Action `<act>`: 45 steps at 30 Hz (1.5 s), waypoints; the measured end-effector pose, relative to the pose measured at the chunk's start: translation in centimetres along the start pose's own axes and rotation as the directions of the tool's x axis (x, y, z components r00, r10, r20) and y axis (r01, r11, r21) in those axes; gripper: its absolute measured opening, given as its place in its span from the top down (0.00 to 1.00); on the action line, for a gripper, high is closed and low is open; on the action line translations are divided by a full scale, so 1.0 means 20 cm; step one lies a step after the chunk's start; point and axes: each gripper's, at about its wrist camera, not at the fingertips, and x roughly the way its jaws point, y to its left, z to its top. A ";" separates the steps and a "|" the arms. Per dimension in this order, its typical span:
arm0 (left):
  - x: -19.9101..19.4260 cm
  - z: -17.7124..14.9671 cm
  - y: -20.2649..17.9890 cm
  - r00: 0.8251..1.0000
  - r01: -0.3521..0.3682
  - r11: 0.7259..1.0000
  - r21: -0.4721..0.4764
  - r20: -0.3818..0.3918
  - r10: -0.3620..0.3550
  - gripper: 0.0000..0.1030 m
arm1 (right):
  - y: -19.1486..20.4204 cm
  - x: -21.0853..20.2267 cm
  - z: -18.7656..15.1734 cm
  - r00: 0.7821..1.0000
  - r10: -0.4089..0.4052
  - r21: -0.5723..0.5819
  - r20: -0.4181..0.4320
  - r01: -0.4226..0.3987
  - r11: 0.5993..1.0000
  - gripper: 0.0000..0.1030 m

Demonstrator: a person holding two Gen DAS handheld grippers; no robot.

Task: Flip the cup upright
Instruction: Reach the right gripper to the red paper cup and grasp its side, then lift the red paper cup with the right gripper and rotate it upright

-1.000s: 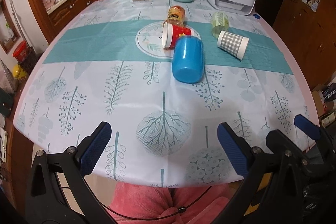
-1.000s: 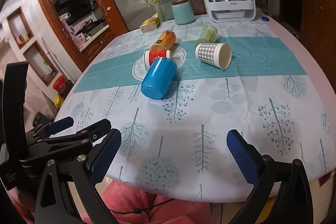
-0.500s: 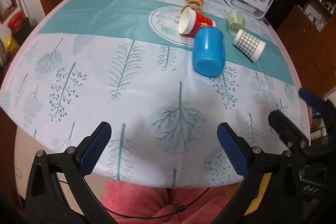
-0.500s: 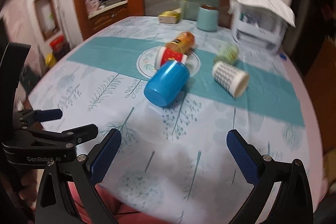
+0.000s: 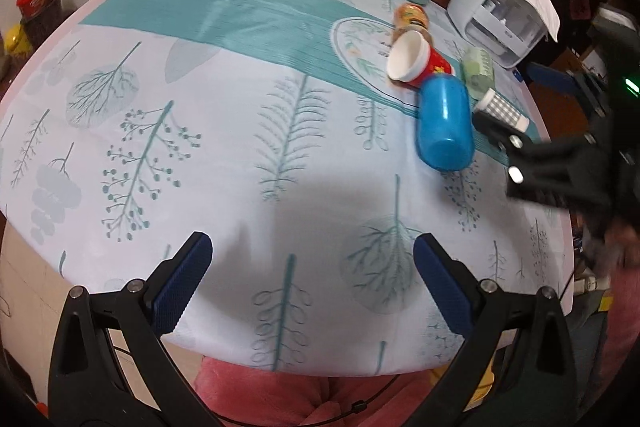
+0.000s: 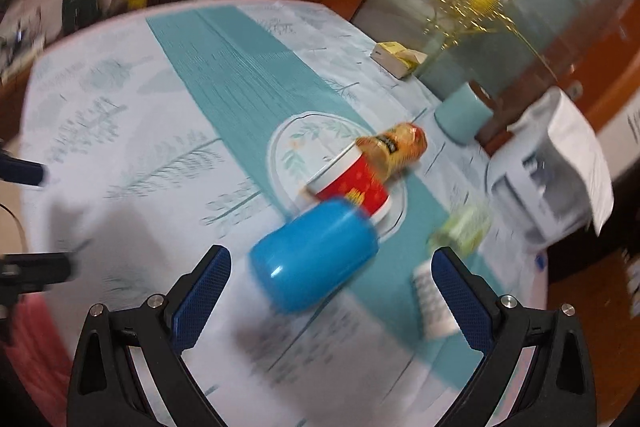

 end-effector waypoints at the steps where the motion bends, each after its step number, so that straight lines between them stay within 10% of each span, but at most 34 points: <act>1: 0.00 0.00 0.03 1.000 0.006 1.000 -0.006 0.000 -0.006 0.03 | 0.00 0.06 0.05 1.000 0.000 -0.024 -0.021 -0.001 1.000 0.01; 19: 0.03 -0.01 0.24 0.999 0.039 0.996 -0.075 -0.009 -0.040 0.03 | -0.04 0.99 0.31 0.948 -0.078 -0.205 -0.308 0.013 0.979 0.04; 26: 0.03 -0.01 0.28 0.999 0.034 0.994 -0.100 -0.014 -0.036 0.03 | -0.02 1.12 0.34 0.942 -0.109 -0.222 -0.317 0.038 0.974 0.34; 35: -0.04 -0.02 0.24 1.000 0.024 0.997 -0.079 0.016 -0.023 0.03 | -0.08 0.89 0.41 0.975 -0.117 -0.115 -0.189 0.096 0.989 0.34; 41: -0.13 -0.06 0.19 0.999 0.009 0.998 -0.057 0.044 -0.006 0.03 | -0.21 0.52 0.39 0.989 0.055 0.150 -0.138 -0.034 0.988 0.34; 45: -0.15 -0.10 0.15 0.999 -0.003 0.999 -0.043 0.033 0.004 0.03 | -0.29 0.33 0.22 0.942 0.276 0.397 -0.190 -0.184 0.899 0.34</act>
